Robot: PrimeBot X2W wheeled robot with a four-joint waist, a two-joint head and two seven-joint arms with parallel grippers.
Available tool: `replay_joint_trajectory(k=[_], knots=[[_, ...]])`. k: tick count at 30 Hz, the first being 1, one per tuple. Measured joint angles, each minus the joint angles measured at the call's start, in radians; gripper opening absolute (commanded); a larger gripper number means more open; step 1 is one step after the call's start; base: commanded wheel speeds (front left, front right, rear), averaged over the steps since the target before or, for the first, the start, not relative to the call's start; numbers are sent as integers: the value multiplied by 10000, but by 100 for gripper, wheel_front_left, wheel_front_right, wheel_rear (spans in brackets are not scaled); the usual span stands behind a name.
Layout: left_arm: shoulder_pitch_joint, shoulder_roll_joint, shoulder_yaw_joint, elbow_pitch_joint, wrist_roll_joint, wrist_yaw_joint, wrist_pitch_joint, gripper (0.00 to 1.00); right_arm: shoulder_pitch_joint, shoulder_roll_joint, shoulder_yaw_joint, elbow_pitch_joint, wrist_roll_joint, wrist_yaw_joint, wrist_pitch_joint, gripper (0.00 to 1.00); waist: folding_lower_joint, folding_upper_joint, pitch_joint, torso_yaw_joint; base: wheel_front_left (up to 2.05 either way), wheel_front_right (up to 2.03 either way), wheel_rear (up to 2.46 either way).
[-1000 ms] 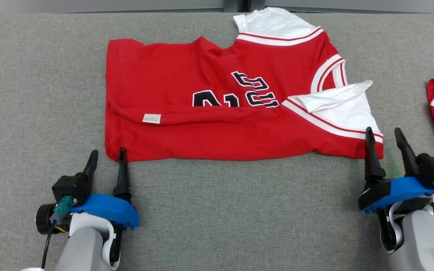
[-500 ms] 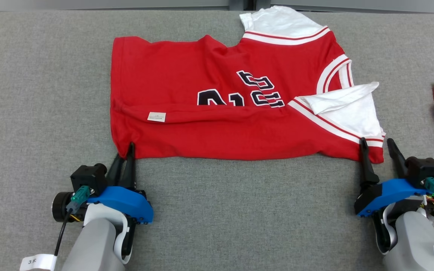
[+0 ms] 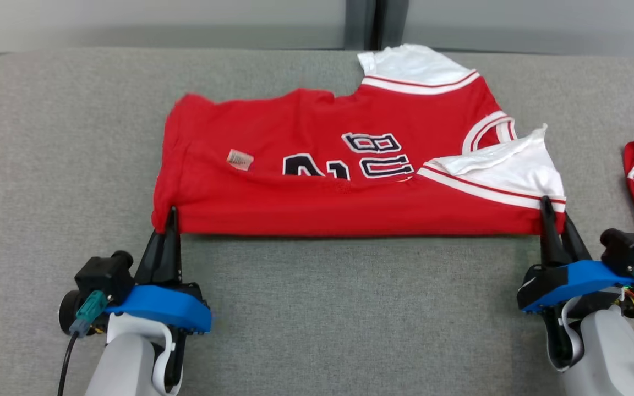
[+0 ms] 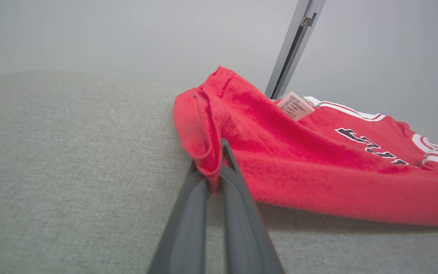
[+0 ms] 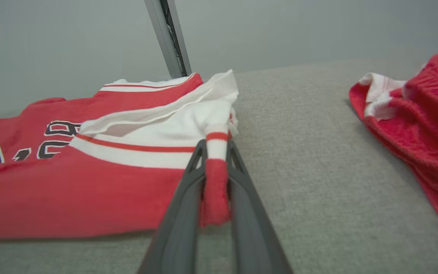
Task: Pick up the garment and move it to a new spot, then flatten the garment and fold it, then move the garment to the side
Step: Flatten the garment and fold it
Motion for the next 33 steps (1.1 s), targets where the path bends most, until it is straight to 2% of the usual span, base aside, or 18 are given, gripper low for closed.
replay_joint_trajectory(k=[6,12,13,14,15,16,20,25,33], knots=[[1155,-86,522,-453,153,-23,2,0,826,-349,84,-458,692,8,0,0,-2,0,-988,200,0,0,0],[2601,-119,307,-153,-157,-27,13,0,2292,-640,631,-84,1279,10,0,0,-4,0,-1498,166,0,0,0],[2739,-123,230,-98,-255,-4,13,0,2428,-660,648,-44,1373,10,0,44,-4,0,-1492,168,0,0,0],[2816,-123,157,-56,-318,52,13,35,2499,-665,665,-19,1438,10,2,100,-4,0,-1458,169,0,0,0],[2844,-119,105,-31,-339,104,13,94,2525,-671,660,-38,1461,8,2,100,-4,0,-1401,164,0,0,0],[2836,-117,81,-31,-389,163,13,100,2522,-723,665,-84,1434,0,0,100,-4,0,-1332,161,0,0,0],[2308,-100,174,-345,-247,326,13,100,2177,-807,623,-405,1108,0,0,100,-3,0,-972,136,0,0,0],[699,-73,640,-426,234,313,12,100,1084,-874,807,-554,704,-2,0,100,-2,0,-388,135,0,0,0],[-2546,587,324,2360,278,84,382,100,-539,-1018,1659,-443,353,0,163,100,-1,0,537,54,0,0,0]])
